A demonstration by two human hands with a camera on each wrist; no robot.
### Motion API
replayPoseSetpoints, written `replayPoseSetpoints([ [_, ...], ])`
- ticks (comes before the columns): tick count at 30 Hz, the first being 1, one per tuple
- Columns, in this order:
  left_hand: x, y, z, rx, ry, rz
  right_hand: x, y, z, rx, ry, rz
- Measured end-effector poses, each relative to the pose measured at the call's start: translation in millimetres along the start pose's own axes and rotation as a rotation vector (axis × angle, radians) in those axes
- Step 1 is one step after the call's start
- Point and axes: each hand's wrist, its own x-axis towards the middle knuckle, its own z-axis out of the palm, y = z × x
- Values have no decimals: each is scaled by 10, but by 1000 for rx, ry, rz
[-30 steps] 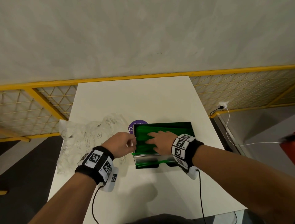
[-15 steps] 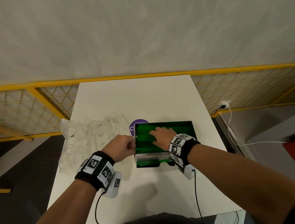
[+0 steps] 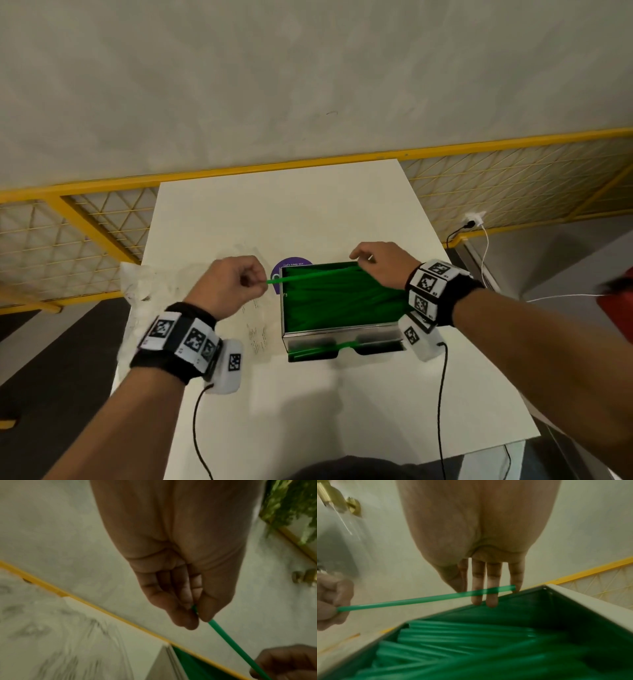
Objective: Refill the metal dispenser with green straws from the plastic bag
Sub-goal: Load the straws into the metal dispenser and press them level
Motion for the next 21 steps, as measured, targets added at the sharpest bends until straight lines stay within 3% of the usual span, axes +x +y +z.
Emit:
replayPoseSetpoints([
  [3,140,9,340,145,-86,29,-80,111,75,-181,-184,55],
  [9,311,162,661,426,-120,125,-175,195,215,-277,-226,6],
  [15,413,228,942,661,-514,73,-151,219,394,-537,-331,14],
  [21,511,283,1101,954,-515,47,-73,219,471,-456,-352,94],
])
